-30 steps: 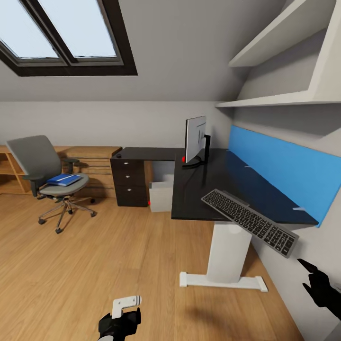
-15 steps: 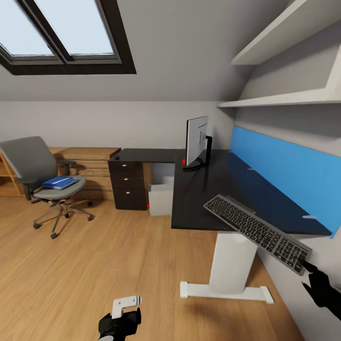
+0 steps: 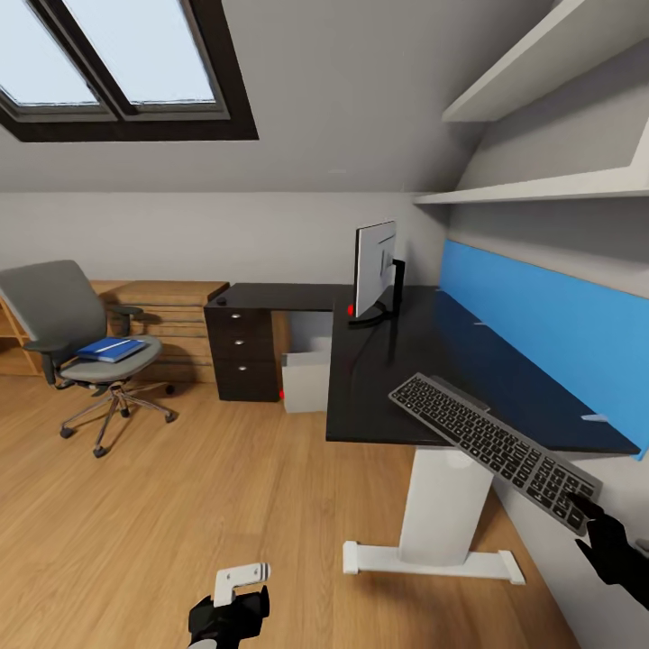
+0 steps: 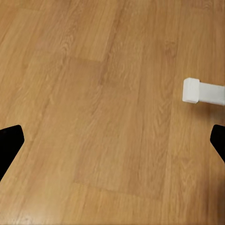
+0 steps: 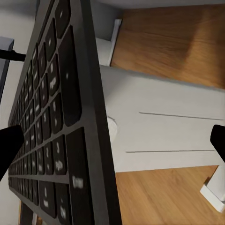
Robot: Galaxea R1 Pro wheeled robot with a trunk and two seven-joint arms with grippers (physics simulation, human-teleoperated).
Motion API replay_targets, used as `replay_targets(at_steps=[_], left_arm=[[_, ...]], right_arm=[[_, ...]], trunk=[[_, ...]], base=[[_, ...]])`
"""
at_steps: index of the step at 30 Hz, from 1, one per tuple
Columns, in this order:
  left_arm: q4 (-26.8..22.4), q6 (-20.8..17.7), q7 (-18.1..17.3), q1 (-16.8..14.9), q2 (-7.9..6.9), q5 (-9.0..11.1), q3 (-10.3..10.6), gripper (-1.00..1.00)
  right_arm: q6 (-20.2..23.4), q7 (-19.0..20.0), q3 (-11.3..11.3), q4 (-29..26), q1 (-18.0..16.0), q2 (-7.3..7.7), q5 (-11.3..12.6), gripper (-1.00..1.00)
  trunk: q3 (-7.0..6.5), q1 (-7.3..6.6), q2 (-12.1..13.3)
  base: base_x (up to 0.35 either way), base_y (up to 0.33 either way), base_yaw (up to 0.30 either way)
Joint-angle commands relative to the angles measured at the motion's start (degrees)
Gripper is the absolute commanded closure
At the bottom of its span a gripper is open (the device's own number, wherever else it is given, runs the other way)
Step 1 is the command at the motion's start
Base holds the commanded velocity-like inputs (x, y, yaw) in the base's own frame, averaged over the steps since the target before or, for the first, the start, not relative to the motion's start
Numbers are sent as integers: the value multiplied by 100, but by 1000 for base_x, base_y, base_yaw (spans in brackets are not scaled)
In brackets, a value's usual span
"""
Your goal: In the bedroom, organize the workspace by keeping the computer under the desk, ensuring the monitor is on the desk, placing the keyboard on the desk next to the monitor, placing the mouse on the desk next to the keyboard, moving the folder from the swivel chair onto the desk next to the mouse, stacking the notebook on top of the folder with the pen on top of the notebook, and positioning the swivel chair next to the desk.
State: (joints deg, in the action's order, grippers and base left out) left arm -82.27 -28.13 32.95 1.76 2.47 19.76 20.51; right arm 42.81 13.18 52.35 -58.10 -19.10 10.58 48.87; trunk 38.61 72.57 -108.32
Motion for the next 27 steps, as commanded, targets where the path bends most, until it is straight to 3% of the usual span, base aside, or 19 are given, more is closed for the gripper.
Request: replay_targets(at_steps=[1,2,21,25,27], left_arm=[[-9,-8,51,-4,0,54,6,-100],[-9,-8,52,-5,0,54,6,-100],[-9,-8,48,0,0,54,6,-100],[-9,-9,53,-2,0,54,10,-100],[-9,-12,55,-1,0,54,13,-100]], right_arm=[[35,27,14,1,-6,-3,-17,-100],[35,27,14,1,-6,-3,-17,100],[26,27,-59,-3,-6,-39,-17,100],[23,31,-63,-12,-6,-51,-19,100],[20,40,-76,-34,-6,-128,-22,100]], trunk=[[5,0,-2],[5,0,-2],[5,0,-2],[-67,-88,158],[-103,-132,238]], base=[[0,0,0],[0,0,0],[0,0,0],[0,0,0],[0,0,0]])
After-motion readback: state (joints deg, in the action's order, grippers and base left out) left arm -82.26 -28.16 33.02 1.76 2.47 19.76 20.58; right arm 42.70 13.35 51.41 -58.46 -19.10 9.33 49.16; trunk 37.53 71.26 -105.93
